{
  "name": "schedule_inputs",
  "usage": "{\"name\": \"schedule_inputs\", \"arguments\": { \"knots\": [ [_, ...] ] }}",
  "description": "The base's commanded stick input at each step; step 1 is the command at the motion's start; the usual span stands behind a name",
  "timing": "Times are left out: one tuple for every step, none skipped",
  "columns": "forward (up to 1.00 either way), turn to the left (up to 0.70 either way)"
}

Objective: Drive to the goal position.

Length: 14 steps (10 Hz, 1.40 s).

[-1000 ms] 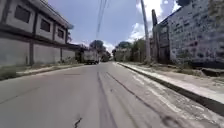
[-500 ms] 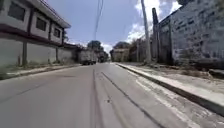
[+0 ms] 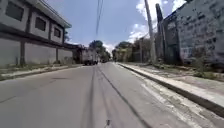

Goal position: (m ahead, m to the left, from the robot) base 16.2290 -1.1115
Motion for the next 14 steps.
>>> {"name": "schedule_inputs", "arguments": {
  "knots": [
    [1.00, 0.00],
    [1.00, 0.00],
    [1.00, 0.00],
    [1.00, -0.01],
    [1.00, -0.13],
    [1.00, -0.27],
    [1.00, -0.37],
    [1.00, -0.17],
    [1.00, 0.00],
    [1.00, 0.00],
    [1.00, 0.00],
    [1.00, 0.00],
    [1.00, 0.00],
    [1.00, 0.00]
  ]
}}
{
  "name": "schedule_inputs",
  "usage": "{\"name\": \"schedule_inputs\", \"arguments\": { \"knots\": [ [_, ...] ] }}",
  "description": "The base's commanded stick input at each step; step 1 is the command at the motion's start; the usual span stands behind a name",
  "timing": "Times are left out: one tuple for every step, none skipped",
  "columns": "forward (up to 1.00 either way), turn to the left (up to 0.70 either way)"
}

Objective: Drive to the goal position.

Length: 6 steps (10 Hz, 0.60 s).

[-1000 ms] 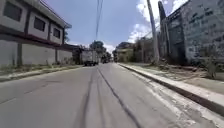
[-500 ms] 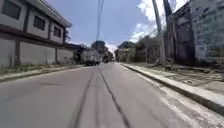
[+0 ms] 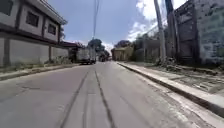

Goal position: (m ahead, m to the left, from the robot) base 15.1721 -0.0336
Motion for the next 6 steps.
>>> {"name": "schedule_inputs", "arguments": {
  "knots": [
    [1.00, 0.00],
    [1.00, 0.00],
    [1.00, 0.00],
    [1.00, 0.00],
    [1.00, 0.00],
    [1.00, 0.00]
  ]
}}
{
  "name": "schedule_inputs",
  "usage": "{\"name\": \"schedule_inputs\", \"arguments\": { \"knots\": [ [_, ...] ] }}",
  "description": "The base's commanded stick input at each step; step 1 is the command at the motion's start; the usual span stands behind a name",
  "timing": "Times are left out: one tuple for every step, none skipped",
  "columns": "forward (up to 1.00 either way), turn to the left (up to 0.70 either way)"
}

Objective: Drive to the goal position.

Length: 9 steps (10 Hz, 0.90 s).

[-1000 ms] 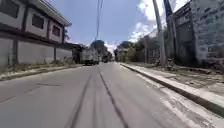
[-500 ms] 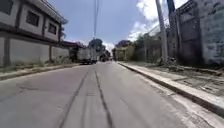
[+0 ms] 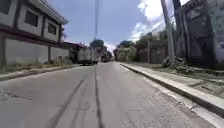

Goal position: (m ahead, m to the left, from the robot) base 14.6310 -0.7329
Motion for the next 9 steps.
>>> {"name": "schedule_inputs", "arguments": {
  "knots": [
    [1.00, 0.00],
    [1.00, 0.00],
    [1.00, -0.13],
    [1.00, -0.38],
    [1.00, -0.39],
    [1.00, -0.37],
    [1.00, -0.34],
    [1.00, 0.00],
    [1.00, 0.00]
  ]
}}
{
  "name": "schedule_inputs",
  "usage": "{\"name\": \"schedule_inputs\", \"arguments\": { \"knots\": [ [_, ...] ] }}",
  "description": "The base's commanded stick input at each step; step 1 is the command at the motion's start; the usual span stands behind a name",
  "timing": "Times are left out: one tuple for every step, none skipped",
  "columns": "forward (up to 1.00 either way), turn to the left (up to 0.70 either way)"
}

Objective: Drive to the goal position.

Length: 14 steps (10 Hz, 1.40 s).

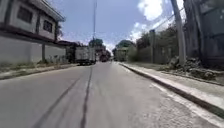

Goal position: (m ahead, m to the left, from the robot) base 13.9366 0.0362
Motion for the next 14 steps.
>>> {"name": "schedule_inputs", "arguments": {
  "knots": [
    [1.00, 0.00],
    [1.00, 0.00],
    [1.00, 0.00],
    [1.00, -0.07],
    [1.00, -0.35],
    [1.00, -0.38],
    [1.00, -0.30],
    [1.00, -0.05],
    [1.00, 0.00],
    [1.00, 0.00],
    [1.00, 0.00],
    [1.00, 0.00],
    [1.00, 0.00],
    [1.00, 0.00]
  ]
}}
